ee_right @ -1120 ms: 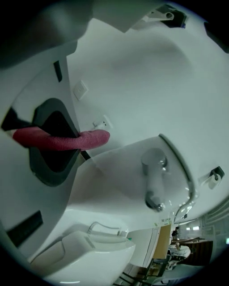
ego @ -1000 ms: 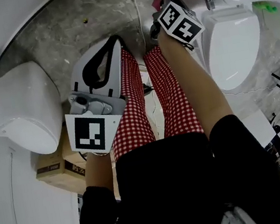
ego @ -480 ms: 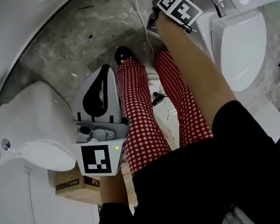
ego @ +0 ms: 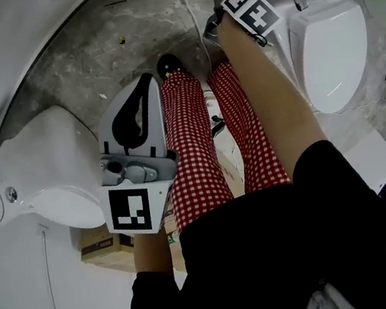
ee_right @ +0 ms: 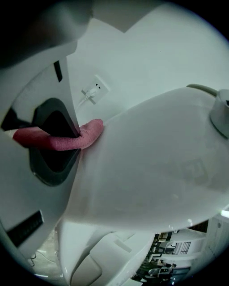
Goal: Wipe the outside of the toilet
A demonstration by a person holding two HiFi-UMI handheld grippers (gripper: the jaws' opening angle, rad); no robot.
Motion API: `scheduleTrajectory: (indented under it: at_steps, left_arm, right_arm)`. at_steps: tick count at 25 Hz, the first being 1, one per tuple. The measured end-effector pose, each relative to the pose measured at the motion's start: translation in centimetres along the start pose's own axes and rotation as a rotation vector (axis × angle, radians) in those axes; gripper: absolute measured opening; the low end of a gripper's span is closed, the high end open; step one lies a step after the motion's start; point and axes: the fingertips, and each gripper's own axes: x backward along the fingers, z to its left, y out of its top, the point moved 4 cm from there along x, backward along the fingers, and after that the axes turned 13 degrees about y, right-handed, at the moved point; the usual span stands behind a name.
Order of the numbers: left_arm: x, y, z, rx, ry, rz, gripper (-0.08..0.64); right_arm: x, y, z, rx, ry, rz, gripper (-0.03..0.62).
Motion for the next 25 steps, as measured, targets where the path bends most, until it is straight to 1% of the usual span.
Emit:
scheduleTrajectory:
  at_steps: [4,7,8,11,15,17,18,20,21,24,25]
  left_arm:
    - [0.0,0.5,-0.5,0.006,-0.009,-0.008,0.009]
    - [0.3,0.7,-1.0,0.017,-0.021,-0.005,0.009]
    - [0.3,0.8,-1.1,0.019,-0.022,-0.009,0.009]
    - [0.2,1.3,-1.4,0.009,-0.018,-0.029,0.009]
    - [0.5,1.5,-2.0,-0.001,-0.021,-0.028,0.009]
    - [0.9,1.7,-2.4,-0.029,-0.014,-0.024,0.009]
    - [1.0,1.7,-2.5,-0.049,-0.012,-0.023,0.009]
    - [1.1,1.9,-2.7,-0.083,-0.006,-0.023,0.009]
    - [1.0,2.0,-2.6,-0.089,0.002,-0.025,0.009]
    - [0.8,3.2,-2.6,-0.067,0.037,-0.051,0.009]
    - [0.9,3.7,-2.9,-0.082,0.042,-0.056,0.009]
  right_arm:
    - [2.5,-0.1,-1.6,-0.040,-0.045,-0.008,0.055]
    - [5.5,0.1,-2.3,-0.032,-0.123,0.029,0.054]
    - [6.1,0.0,-2.7,-0.027,-0.129,0.033,0.055]
    - [6.5,-0.6,-4.5,-0.016,-0.086,0.019,0.054]
    - [8.6,-0.5,-5.9,-0.017,-0.098,0.025,0.055]
    - [10.1,-0.3,-6.1,0.005,-0.117,0.055,0.054]
    - [10.5,-0.3,-6.3,0.015,-0.110,0.070,0.055]
    - [11.1,-0.4,-7.0,0.033,-0.070,0.102,0.054]
    - [11.6,-0.2,-7.0,0.057,-0.056,0.130,0.054]
    - [13.9,1.0,-5.1,0.192,0.004,0.215,0.054]
    - [14.8,1.1,-4.4,0.229,0.042,0.237,0.054]
